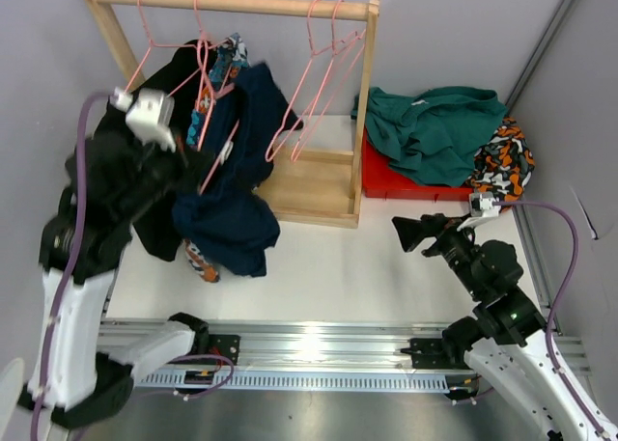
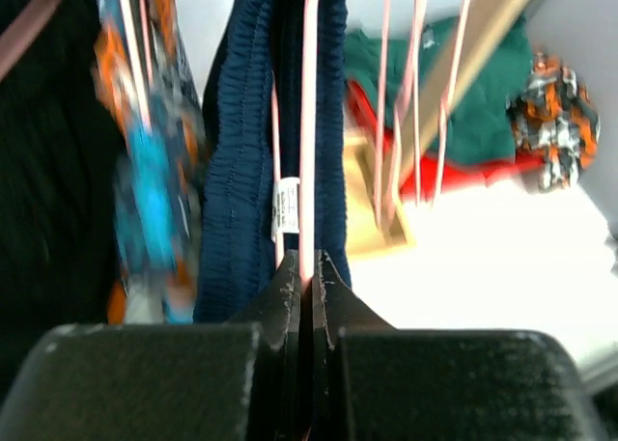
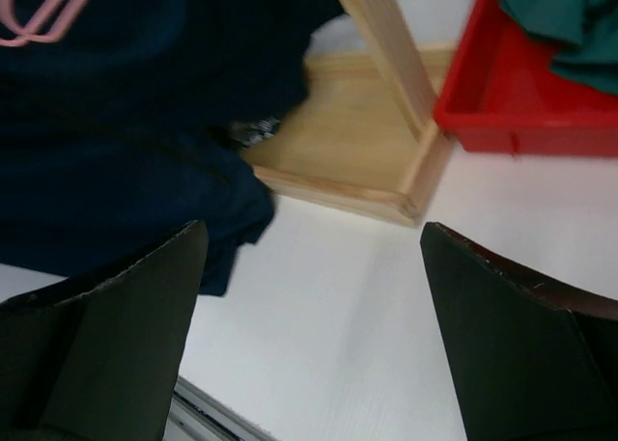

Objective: Remove the shorts from the hanger

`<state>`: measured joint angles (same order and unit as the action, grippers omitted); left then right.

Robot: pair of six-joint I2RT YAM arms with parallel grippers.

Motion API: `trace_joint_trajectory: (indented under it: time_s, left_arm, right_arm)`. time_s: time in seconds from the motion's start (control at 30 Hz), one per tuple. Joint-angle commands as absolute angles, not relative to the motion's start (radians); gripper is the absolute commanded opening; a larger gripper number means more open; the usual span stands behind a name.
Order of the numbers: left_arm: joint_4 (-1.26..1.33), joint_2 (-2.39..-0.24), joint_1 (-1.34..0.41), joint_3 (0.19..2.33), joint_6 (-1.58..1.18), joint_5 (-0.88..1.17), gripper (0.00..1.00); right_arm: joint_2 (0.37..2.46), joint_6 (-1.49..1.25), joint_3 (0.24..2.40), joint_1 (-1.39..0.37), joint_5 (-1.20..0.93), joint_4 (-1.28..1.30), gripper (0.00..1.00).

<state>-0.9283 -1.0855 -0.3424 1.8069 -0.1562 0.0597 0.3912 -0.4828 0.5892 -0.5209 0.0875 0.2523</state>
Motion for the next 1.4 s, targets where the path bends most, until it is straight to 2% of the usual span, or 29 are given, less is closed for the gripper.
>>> trace_joint_trajectory:
  time_s: [0.0,0.1,0.2,0.27,0.33,0.43,0.77,1.37]
  left_arm:
    - [-0.857,-0.869,-0.336,1.594,-0.172,0.159,0.0]
    - [-0.908,-0.744,-0.336,1.453,-0.178,0.254,0.0]
    - [-0.963,-0.674,-0.336,1.404,-0.17,0.352,0.0]
    - [-0.977,-0.651,-0.351,1.402,-0.17,0.471,0.0]
    - [-0.947,-0.614,-0.383,1.39,-0.204,0.52,0.0]
    - [-0.927,-0.604,-0.383,1.404,-0.219,0.552,0.0]
    - [-0.89,-0.618,-0.44,1.505,-0.285,0.64,0.0]
    - [-0.894,-0.572,-0.517,1.486,-0.296,0.666,0.0]
  right_arm:
    - [0.437,-0.437,0.643,-0.529,-0.082,0.079,1.0]
    - [0.538,-0.416,0.656,-0.54,-0.304,-0.038,0.99]
    - [0.635,-0.378,0.707,-0.581,-0.377,-0.072,0.99]
    - [0.718,-0.333,0.752,-0.678,-0.321,-0.06,1.0]
    - [0.779,-0.259,0.776,-0.789,-0.177,-0.045,0.99]
    - [0.827,-0.215,0.802,-0.854,-0.057,-0.066,0.99]
    - [0.899,-0.216,0.796,-0.868,0.054,-0.179,0.99]
    - [0.919,-0.107,0.834,-0.867,0.216,-0.304,0.99]
